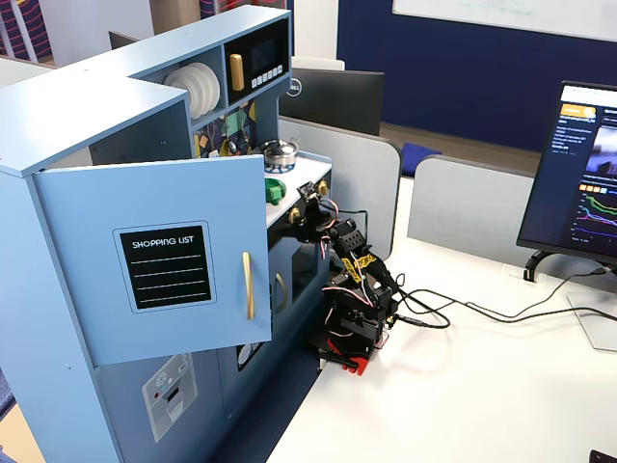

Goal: Pick up the lid from the counter and put it on the green recipient

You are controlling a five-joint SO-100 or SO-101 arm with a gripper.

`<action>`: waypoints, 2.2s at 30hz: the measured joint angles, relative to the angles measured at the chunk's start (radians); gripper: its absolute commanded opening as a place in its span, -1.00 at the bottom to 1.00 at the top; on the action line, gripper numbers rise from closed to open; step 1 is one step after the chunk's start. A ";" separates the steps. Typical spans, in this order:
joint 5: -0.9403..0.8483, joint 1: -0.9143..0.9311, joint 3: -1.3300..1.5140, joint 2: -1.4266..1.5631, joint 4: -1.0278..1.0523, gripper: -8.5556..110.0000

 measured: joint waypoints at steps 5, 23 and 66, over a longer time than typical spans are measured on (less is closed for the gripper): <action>-0.008 0.066 -0.006 0.002 -0.086 -0.32; 0.061 0.167 0.198 -0.115 -0.772 -0.11; 0.086 0.179 -0.112 -0.742 -0.965 -0.22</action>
